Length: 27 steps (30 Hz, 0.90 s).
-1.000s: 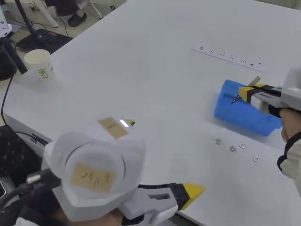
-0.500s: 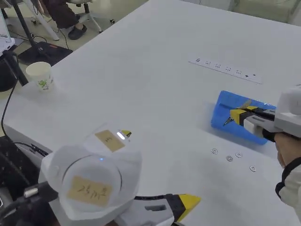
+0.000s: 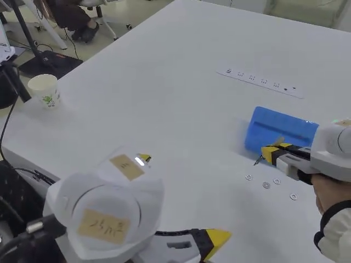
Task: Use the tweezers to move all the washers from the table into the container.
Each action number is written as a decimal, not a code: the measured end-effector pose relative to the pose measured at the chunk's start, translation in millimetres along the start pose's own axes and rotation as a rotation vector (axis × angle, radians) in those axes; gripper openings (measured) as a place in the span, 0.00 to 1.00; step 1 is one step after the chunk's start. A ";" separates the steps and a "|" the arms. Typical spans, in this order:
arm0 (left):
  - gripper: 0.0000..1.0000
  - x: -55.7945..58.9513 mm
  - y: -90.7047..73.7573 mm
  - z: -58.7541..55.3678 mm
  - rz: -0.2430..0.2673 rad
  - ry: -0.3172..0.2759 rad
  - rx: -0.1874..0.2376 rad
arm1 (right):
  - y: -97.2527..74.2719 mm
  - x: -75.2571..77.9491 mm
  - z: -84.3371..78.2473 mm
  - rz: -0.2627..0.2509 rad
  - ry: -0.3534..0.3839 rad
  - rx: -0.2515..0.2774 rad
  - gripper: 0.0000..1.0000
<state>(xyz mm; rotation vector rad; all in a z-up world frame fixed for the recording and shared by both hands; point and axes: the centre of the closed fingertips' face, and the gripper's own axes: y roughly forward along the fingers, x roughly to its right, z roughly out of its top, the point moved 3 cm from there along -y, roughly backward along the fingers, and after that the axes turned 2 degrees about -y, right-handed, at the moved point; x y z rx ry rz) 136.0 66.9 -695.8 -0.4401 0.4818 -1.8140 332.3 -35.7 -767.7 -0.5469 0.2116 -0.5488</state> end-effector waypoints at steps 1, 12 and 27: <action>0.99 0.1 0.1 -0.2 -0.001 0.000 -0.001 | 0.4 -0.4 -1.7 0.001 0.005 -0.002 0.03; 0.99 2.0 3.5 -5.4 -0.008 0.005 -0.031 | 8.2 -1.0 -20.8 0.005 0.037 -0.040 0.03; 0.99 2.2 3.5 -7.0 -0.003 0.014 -0.040 | 14.0 -1.6 -26.5 0.001 0.034 -0.055 0.03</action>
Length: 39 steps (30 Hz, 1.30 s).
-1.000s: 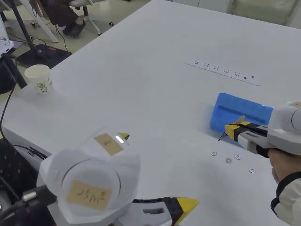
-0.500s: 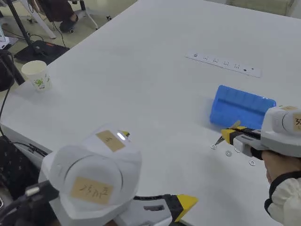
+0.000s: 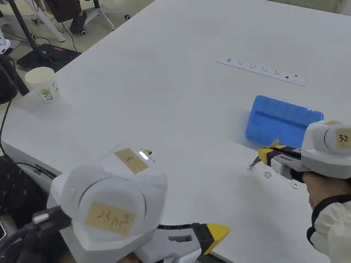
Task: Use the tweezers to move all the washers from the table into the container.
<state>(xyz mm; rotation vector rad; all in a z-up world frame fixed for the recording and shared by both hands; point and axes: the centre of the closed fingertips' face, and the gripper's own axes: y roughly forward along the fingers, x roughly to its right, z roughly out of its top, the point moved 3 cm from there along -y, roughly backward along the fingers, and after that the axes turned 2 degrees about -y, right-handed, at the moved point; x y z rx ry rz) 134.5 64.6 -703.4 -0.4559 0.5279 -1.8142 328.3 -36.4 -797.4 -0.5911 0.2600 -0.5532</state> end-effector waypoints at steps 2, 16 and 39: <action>0.99 -0.4 -0.2 -0.2 0.002 0.000 0.000 | 0.4 -1.0 0.5 -0.002 -0.007 0.001 0.03; 0.99 0.4 -0.2 0.0 0.000 -0.001 0.004 | 2.5 -1.0 1.6 -0.013 -0.068 -0.012 0.02; 0.99 0.3 -4.0 5.6 0.007 0.009 0.024 | -14.8 6.3 21.1 0.004 -0.032 -0.014 0.01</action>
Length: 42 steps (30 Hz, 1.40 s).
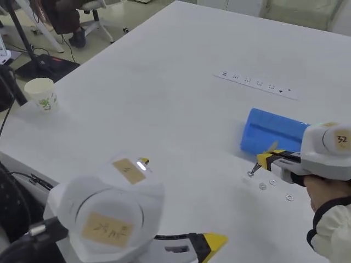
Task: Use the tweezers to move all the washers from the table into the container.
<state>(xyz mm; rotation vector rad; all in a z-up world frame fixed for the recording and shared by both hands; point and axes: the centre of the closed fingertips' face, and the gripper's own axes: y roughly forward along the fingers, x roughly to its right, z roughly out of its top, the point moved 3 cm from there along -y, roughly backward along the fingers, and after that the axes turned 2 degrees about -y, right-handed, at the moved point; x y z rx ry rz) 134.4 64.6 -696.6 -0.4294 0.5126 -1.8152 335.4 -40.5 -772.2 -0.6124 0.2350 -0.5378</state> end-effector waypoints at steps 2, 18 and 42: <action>0.99 -0.4 -0.5 0.2 0.003 -0.001 0.001 | -2.8 2.6 4.0 -0.003 0.008 0.011 0.01; 0.99 0.2 -1.7 -0.7 0.003 0.001 0.003 | -14.8 12.3 33.0 -0.020 -0.014 0.074 0.01; 0.99 -1.6 1.4 -3.6 0.004 -0.004 -0.017 | -7.7 44.2 61.9 -0.080 -0.022 0.135 0.01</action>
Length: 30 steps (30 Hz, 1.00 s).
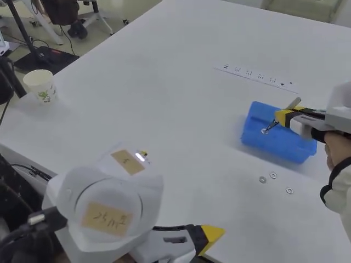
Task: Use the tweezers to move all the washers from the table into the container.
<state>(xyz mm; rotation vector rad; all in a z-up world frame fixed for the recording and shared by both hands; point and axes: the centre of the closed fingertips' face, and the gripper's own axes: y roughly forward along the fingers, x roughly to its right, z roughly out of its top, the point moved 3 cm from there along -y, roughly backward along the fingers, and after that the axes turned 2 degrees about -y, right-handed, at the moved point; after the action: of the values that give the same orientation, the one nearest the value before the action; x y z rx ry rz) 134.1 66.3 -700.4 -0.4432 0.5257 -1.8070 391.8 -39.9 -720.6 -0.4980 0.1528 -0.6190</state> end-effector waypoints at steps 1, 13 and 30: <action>0.99 0.0 0.4 -0.2 0.000 -0.001 -0.002 | 1.9 1.8 -0.1 -0.005 0.001 0.001 0.01; 0.99 -0.7 4.0 -4.3 -0.003 -0.007 -0.019 | 24.7 17.8 -11.8 -0.053 -0.001 -0.030 0.01; 0.99 -0.7 12.6 -10.2 -0.022 -0.031 -0.044 | 51.7 21.2 -44.3 -0.049 0.013 -0.122 0.02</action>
<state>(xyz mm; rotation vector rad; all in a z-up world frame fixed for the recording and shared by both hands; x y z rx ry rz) 138.7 65.1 -715.9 -0.5081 0.5420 -1.8097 423.2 -33.9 -784.3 -0.6175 0.1921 -0.6635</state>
